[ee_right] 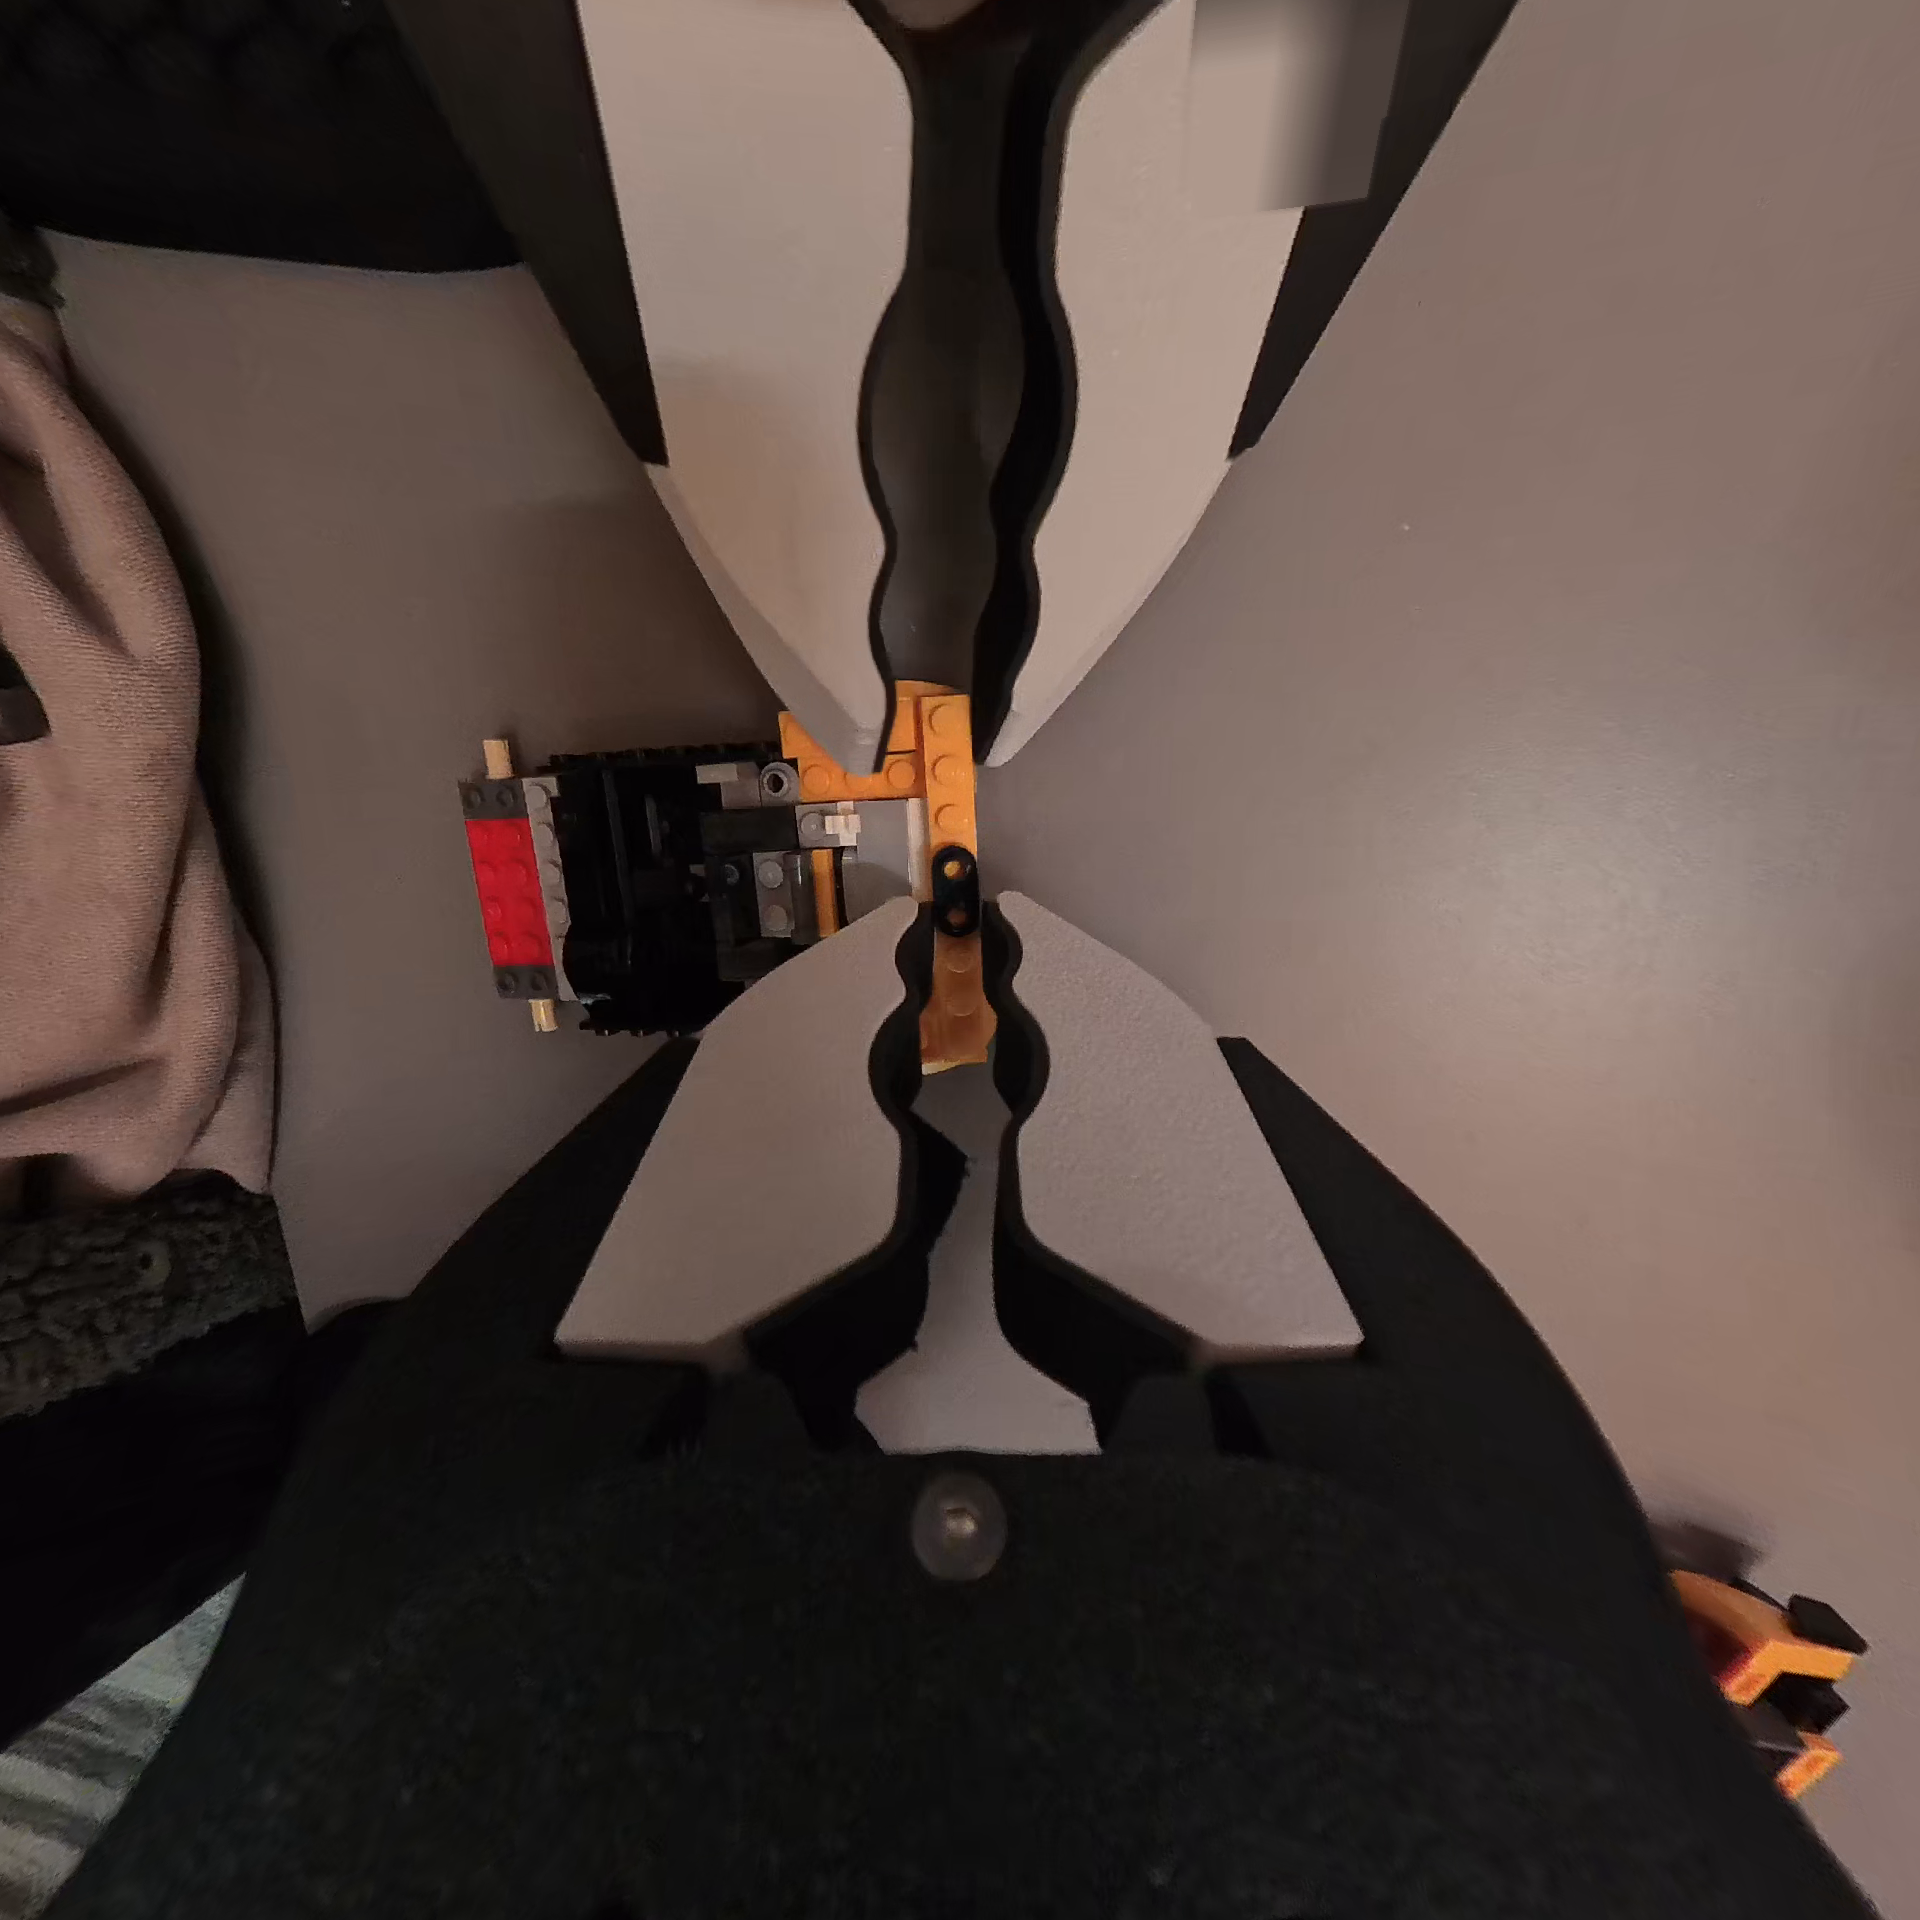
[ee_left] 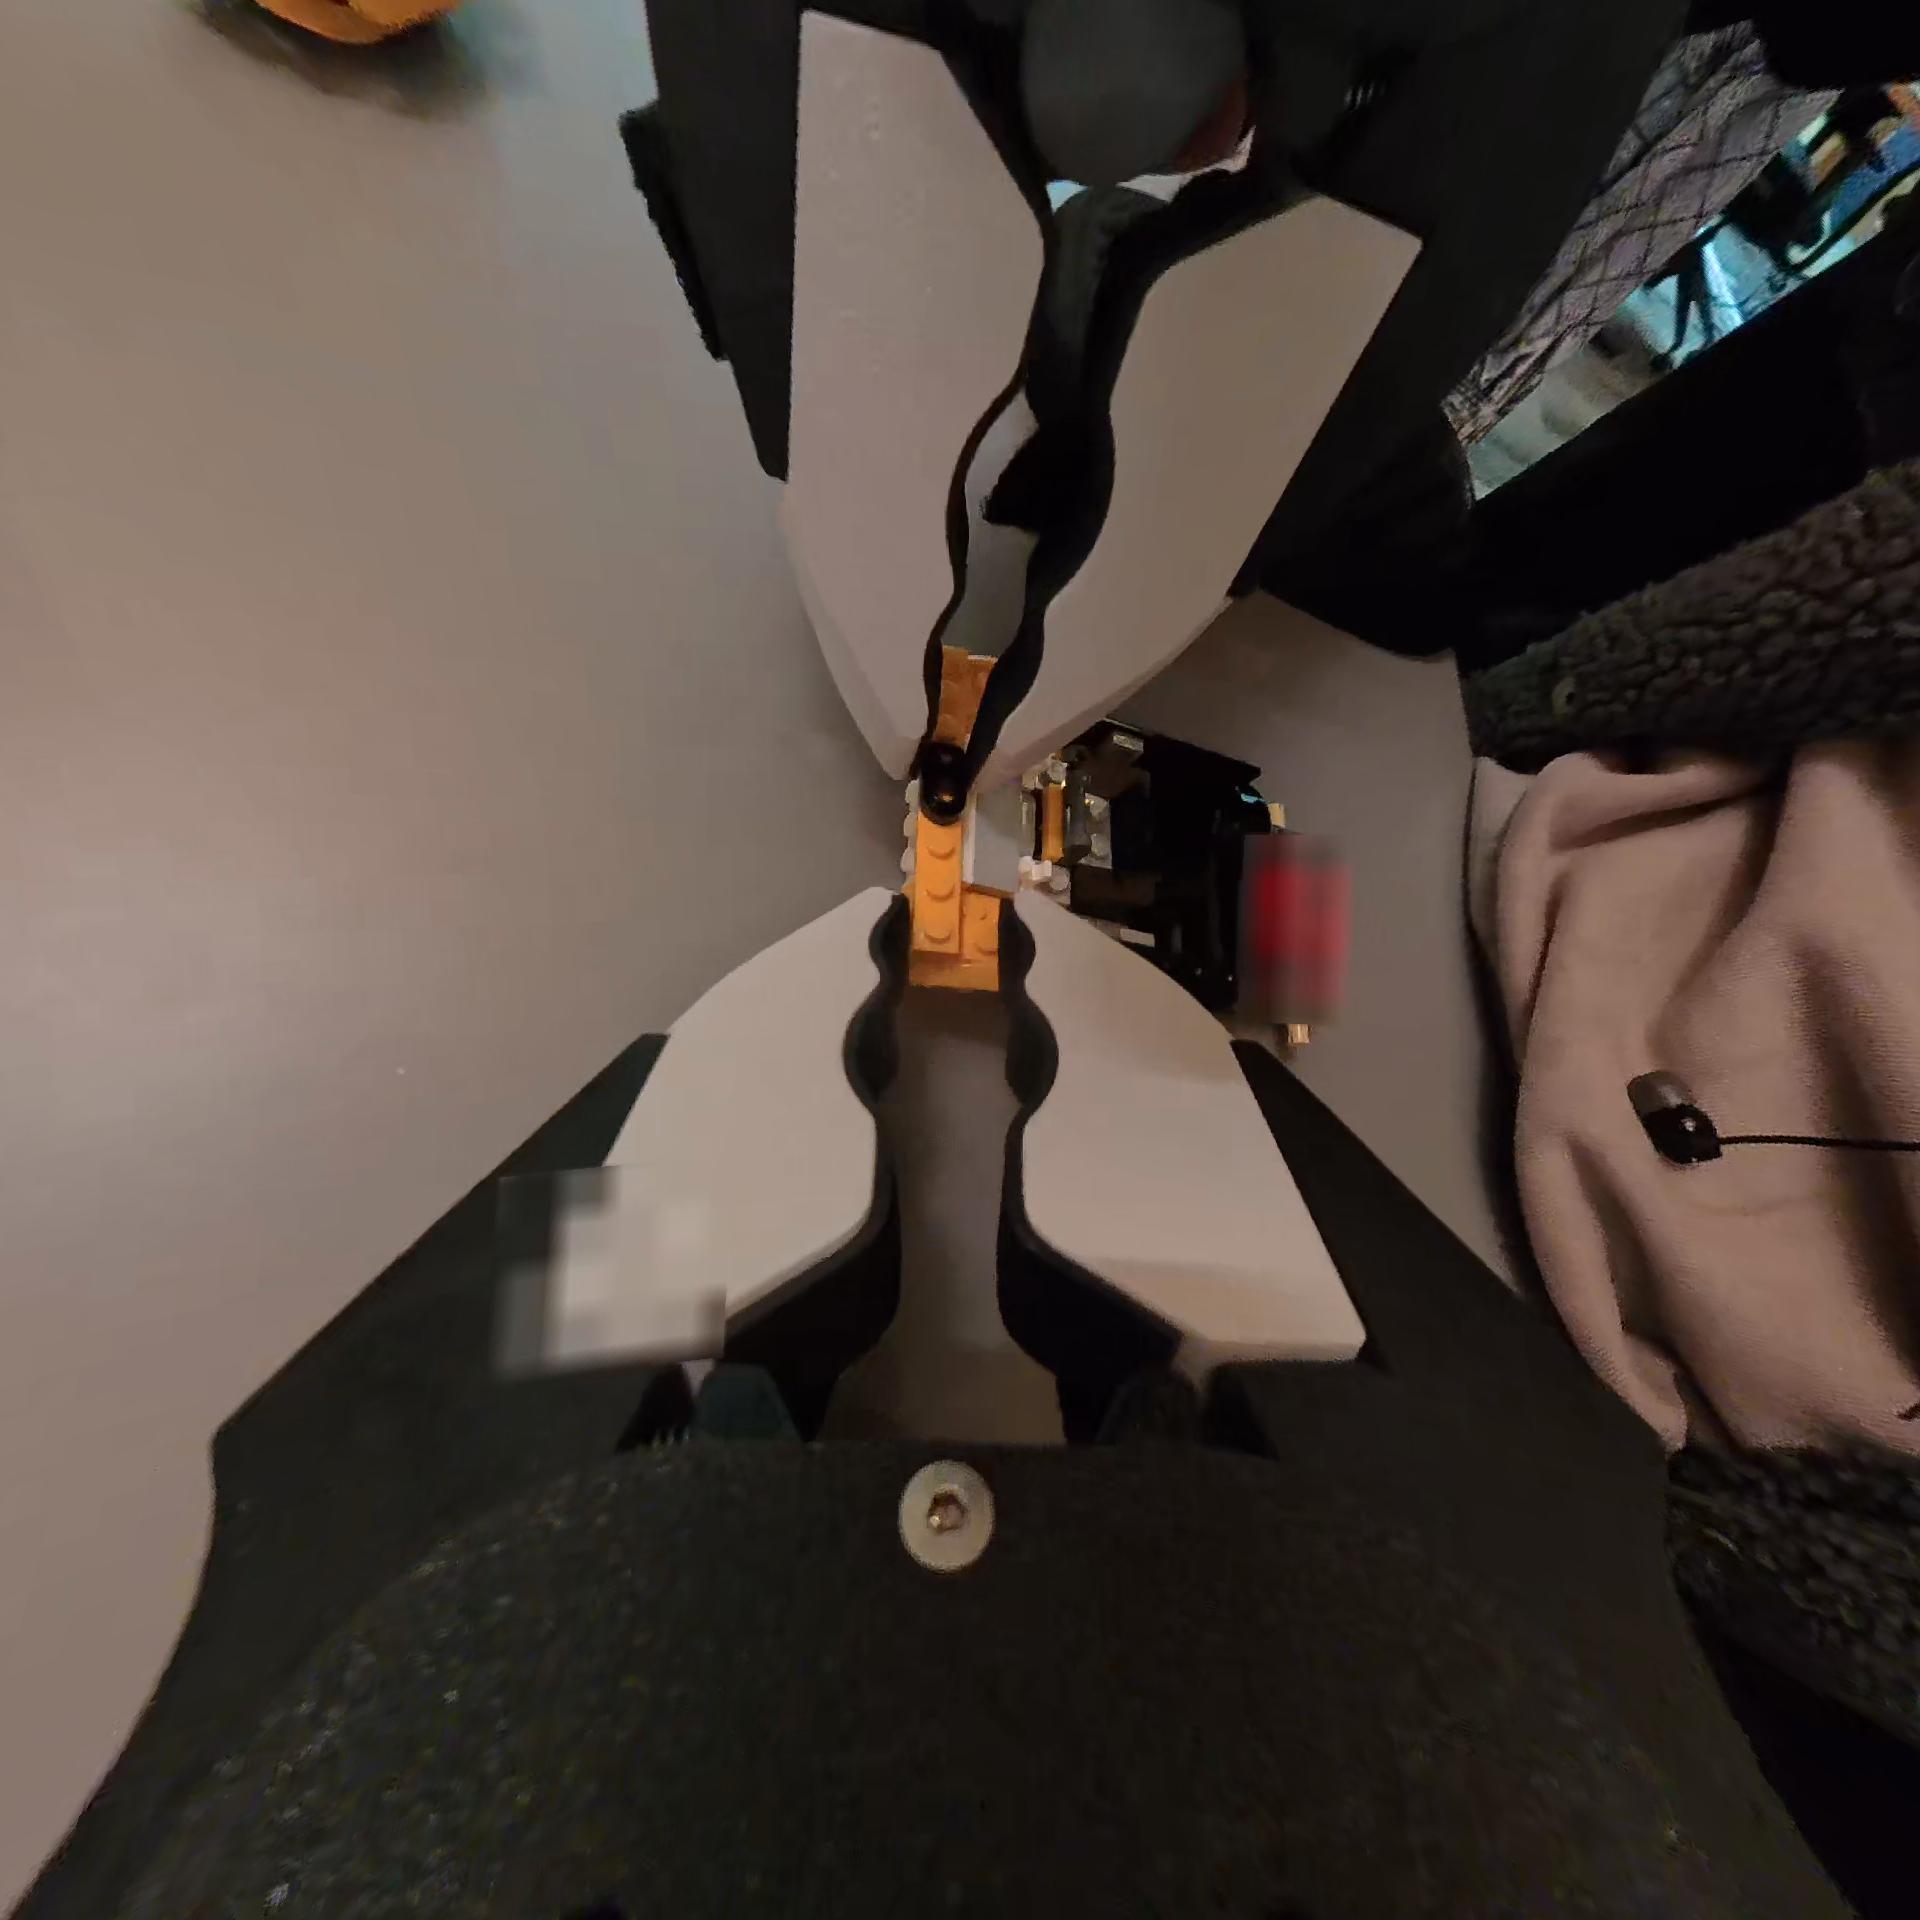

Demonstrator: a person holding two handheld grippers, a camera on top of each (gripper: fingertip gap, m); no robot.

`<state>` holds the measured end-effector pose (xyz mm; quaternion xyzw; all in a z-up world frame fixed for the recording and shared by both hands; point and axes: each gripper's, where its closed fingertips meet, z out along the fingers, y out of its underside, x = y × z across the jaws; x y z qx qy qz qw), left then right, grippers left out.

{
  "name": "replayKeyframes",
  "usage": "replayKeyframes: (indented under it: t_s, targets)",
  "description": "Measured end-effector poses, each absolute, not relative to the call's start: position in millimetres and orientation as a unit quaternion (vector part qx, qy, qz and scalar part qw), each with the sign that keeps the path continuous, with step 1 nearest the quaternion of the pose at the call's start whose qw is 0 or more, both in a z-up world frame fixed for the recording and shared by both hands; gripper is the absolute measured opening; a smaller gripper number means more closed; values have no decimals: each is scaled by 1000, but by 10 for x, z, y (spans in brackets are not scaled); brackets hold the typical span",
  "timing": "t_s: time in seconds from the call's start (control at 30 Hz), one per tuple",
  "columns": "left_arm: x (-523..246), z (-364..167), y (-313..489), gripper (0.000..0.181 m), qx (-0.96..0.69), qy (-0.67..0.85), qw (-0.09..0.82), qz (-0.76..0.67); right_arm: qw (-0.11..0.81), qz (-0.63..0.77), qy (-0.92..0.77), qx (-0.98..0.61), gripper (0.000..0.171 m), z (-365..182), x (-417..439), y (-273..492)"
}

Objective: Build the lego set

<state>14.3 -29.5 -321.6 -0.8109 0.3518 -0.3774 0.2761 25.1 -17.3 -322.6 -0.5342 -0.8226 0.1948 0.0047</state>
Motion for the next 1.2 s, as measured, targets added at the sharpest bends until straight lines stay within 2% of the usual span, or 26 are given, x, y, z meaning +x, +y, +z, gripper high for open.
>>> replayKeyframes:
  t_s: [0.4, 0.7, 1.2]
  targets:
    - [140, -3219, -295, 16, -808, 353, 278, -381, -33, 265, -793, -548, 11, -3174, 299, -146]
    - [144, -3221, -298, 16, -806, 354, 281, -382, -57, 269, -793, -543, 3, -3182, 341, -145]
    - [155, -3225, -283, 13, -805, 343, 288, -389, 5, 203, -839, -505, 0, -3193, 364, -124]
